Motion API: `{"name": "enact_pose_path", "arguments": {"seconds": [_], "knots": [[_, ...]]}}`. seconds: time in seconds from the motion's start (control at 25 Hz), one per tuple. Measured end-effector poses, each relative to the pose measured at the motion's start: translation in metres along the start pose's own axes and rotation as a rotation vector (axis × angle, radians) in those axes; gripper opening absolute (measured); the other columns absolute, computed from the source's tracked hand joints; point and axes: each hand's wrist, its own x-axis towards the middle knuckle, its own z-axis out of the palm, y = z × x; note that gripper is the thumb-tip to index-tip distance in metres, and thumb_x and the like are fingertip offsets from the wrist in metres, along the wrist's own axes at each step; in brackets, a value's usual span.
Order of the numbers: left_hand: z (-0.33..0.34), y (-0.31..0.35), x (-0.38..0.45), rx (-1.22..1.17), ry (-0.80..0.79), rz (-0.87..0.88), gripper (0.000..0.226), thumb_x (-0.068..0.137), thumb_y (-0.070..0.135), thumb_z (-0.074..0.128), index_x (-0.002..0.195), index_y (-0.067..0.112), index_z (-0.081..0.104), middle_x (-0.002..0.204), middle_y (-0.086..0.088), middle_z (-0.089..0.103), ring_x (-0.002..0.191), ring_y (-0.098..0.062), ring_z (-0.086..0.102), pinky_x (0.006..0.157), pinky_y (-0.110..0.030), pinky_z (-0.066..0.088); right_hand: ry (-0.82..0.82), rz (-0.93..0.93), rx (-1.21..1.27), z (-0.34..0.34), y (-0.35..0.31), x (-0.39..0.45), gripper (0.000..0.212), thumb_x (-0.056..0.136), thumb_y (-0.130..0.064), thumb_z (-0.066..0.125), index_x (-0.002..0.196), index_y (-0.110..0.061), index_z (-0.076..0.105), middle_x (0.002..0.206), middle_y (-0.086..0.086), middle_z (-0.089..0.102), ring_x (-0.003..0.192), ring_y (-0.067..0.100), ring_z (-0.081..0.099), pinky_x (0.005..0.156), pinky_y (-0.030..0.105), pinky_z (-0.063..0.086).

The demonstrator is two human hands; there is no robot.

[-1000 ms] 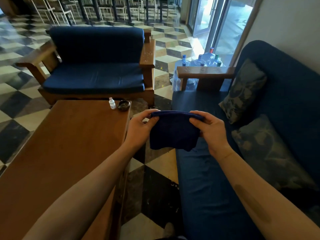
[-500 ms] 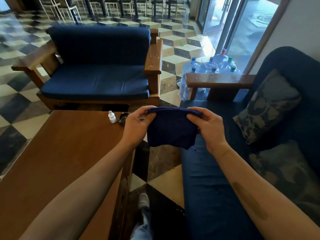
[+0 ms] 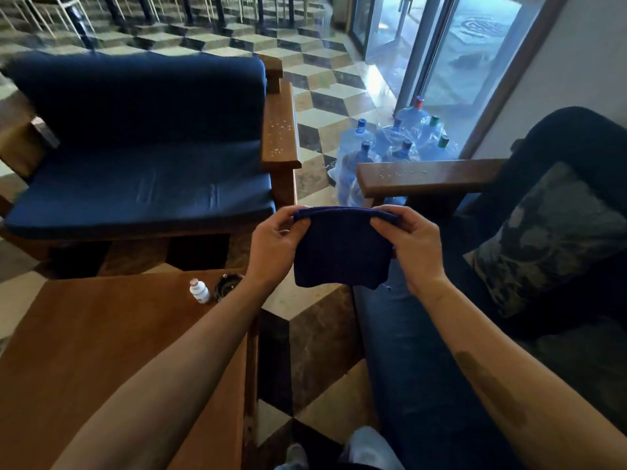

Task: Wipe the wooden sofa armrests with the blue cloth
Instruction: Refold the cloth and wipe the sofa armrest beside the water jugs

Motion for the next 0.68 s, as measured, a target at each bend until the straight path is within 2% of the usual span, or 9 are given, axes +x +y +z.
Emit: {"name": "enact_pose_path", "arguments": {"seconds": [0.16,0.4,0.6,0.68], "knots": [[-0.001,-0.018,0.074,0.069,-0.012,0.006,0.021,0.100,0.017,0.056,0.117,0.018,0.067,0.107,0.002,0.071,0.099,-0.010,0.067,0.084,-0.031,0.057,0.008,-0.018,-0.013,0.018,0.005,0.067,0.019,0.087,-0.013,0.073,0.101,-0.024,0.076,0.101,0.000,0.076,0.098,0.018,0.071,0.089,0.046,0.058],[0.017,-0.035,0.187,0.064,0.022,-0.013,0.020,0.099,0.016,0.056,0.115,0.018,0.068,0.104,0.004,0.072,0.096,-0.009,0.067,0.083,-0.027,0.056,-0.005,-0.027,0.002,0.032,0.015,0.188,0.020,0.085,-0.013,0.075,0.098,-0.029,0.076,0.098,-0.004,0.077,0.096,0.016,0.072,0.086,0.039,0.059],[0.038,-0.048,0.294,0.094,0.066,-0.020,0.021,0.099,0.013,0.057,0.117,0.013,0.068,0.104,0.003,0.071,0.097,-0.011,0.067,0.087,-0.037,0.058,-0.014,-0.032,-0.012,0.038,0.012,0.300,0.022,0.085,-0.012,0.076,0.094,-0.032,0.073,0.094,-0.008,0.075,0.088,0.006,0.070,0.077,0.018,0.055],[0.042,-0.054,0.330,0.097,0.083,-0.013,0.021,0.099,0.013,0.057,0.117,0.013,0.068,0.105,0.002,0.071,0.097,-0.013,0.066,0.085,-0.039,0.059,-0.038,-0.032,-0.021,0.044,0.011,0.340,0.023,0.084,-0.011,0.076,0.093,-0.032,0.073,0.091,-0.012,0.075,0.085,0.002,0.069,0.076,0.017,0.055]]}}
